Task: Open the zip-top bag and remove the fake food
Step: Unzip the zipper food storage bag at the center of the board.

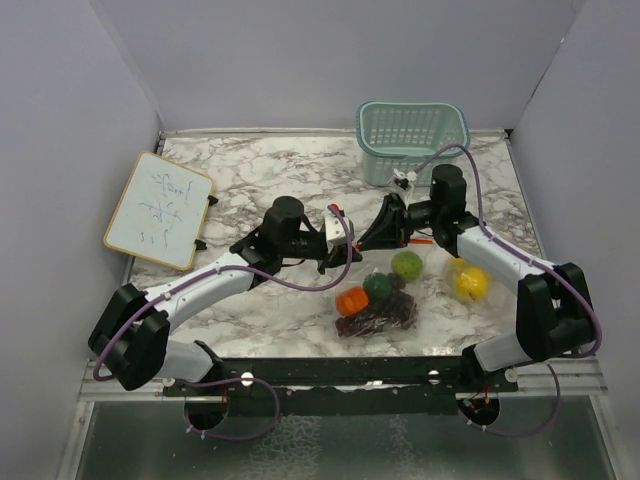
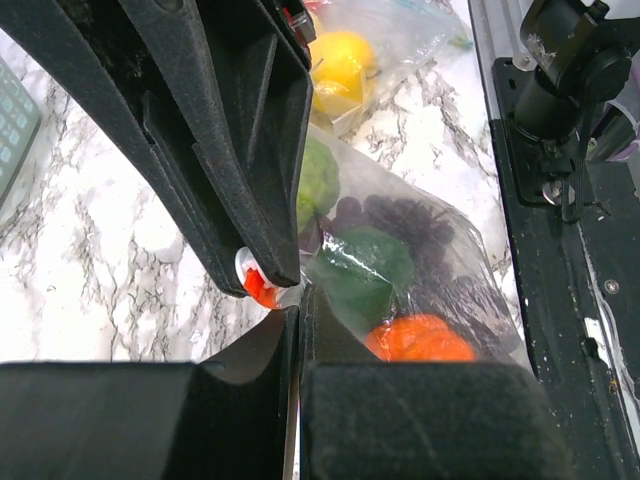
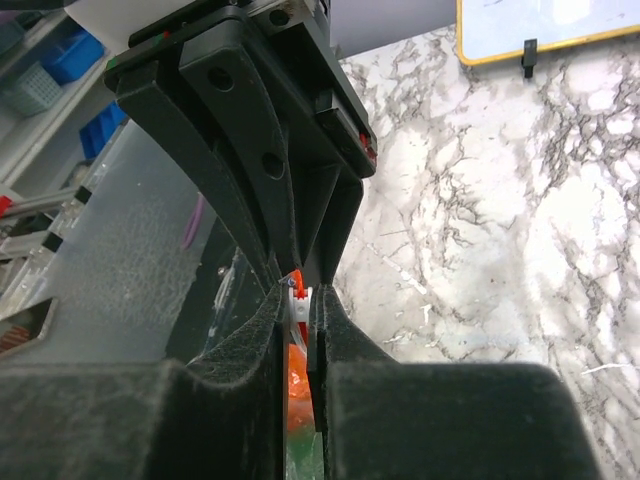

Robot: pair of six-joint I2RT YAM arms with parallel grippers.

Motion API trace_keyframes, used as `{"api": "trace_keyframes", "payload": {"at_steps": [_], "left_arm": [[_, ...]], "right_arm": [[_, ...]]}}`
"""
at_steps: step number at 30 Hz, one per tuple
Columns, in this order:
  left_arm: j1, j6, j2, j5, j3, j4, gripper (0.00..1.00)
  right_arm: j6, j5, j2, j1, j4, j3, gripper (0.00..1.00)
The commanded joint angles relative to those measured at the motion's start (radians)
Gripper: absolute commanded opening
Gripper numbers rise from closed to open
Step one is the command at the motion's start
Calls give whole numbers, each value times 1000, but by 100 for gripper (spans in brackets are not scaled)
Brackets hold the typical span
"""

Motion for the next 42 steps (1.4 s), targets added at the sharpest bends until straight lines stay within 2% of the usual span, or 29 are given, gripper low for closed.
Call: {"api": "trace_keyframes", "payload": {"at_steps": [1,7,15,22,29,36,42], "left_arm": [[-6,15,-35,-16,0,28,0],[-6,-3,-53,-78,-20,66,0],[55,-145,-119,-418,-85,200,0],[214,-319,-104,-405,-72,286,0],[321,-427,-91,-439,-40,273,0],[433,-520,-68,-519,-15,239,0],[526,-613,-6,-511,24,269,0]], "right_arm": [[-41,30,-36,5,27,0,2],[-66,43,-35,5,-25,21,1],[-58,134,-43,5,-22,7,1],[-49,227,-53,2,-41,21,1],[-65,412,-93,-27,-137,40,1],[-36,566,-195,-41,-91,-29,1],[-84,605,-258,-44,-187,-38,1]]}}
